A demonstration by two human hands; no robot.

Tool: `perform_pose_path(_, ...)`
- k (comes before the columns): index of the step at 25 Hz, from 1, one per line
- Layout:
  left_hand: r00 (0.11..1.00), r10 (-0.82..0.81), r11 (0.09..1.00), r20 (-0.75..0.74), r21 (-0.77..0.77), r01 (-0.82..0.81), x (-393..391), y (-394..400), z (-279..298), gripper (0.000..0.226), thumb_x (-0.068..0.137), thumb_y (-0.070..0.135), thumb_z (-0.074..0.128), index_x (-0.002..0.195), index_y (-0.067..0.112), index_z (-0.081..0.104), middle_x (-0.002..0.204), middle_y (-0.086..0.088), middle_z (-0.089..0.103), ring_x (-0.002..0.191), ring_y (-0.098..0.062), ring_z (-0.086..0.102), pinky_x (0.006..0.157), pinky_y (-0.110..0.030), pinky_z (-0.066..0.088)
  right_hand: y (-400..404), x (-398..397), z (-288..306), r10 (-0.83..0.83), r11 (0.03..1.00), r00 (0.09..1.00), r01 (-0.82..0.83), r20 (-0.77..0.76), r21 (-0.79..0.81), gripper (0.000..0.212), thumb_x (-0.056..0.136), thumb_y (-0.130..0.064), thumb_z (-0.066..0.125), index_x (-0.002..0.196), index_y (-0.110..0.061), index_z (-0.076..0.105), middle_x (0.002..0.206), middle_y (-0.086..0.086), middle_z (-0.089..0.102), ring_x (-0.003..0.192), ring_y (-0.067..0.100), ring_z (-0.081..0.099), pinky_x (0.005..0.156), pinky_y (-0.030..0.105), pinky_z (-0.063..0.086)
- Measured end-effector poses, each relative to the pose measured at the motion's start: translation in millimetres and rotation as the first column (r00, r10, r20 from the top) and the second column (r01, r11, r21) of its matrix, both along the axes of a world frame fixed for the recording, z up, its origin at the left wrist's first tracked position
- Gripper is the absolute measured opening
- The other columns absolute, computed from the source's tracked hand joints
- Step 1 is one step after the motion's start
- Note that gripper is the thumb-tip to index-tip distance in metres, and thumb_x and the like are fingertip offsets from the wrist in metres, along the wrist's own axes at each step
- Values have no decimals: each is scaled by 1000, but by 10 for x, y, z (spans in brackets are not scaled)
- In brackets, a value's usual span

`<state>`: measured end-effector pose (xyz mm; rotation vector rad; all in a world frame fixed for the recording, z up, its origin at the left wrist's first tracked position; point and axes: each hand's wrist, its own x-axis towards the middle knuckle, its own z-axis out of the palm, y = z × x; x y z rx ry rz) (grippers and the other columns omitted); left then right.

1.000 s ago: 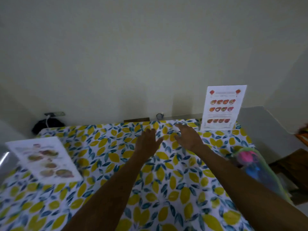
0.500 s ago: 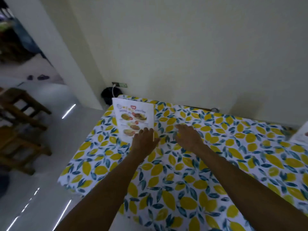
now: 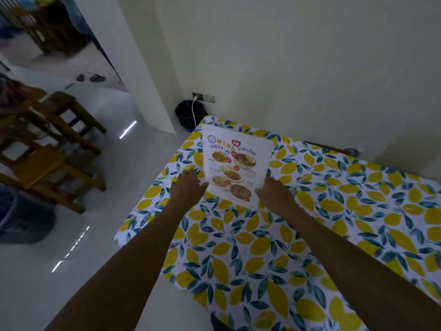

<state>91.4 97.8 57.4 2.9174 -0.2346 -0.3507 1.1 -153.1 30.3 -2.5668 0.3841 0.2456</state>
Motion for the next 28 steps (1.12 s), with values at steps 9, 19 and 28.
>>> perform_pose_path(9, 997, -50, 946, 56, -317, 65, 1279, -300, 2, 45, 90, 41, 60, 122, 12, 51, 109, -17, 67, 96, -38, 63, 70, -41, 48, -248, 900, -13, -24, 995, 989, 8, 146, 104, 42, 95, -27, 57, 130, -5, 47, 100, 18, 70, 87, 34, 67, 65, 37, 52)
perform_pose_path(19, 981, -143, 918, 134, -353, 182, 3153, -517, 103, 44, 88, 43, 61, 122, 16, 53, 116, -10, 69, 101, -33, 66, 75, -39, 52, -398, 2527, 127, -82, 996, 963, 74, 258, 40, 36, 93, -27, 59, 117, -1, 53, 96, 21, 70, 87, 40, 66, 73, 42, 53)
perform_pose_path(28, 983, -146, 896, 110, -406, 179, 3753, -613, -94, 42, 88, 39, 63, 122, 14, 58, 116, -8, 70, 101, -28, 67, 76, -35, 52, -463, 3142, -206, -127, 992, 951, 119, 282, 46, 27, 92, -25, 61, 99, -1, 51, 79, 17, 63, 77, 39, 64, 64, 38, 46)
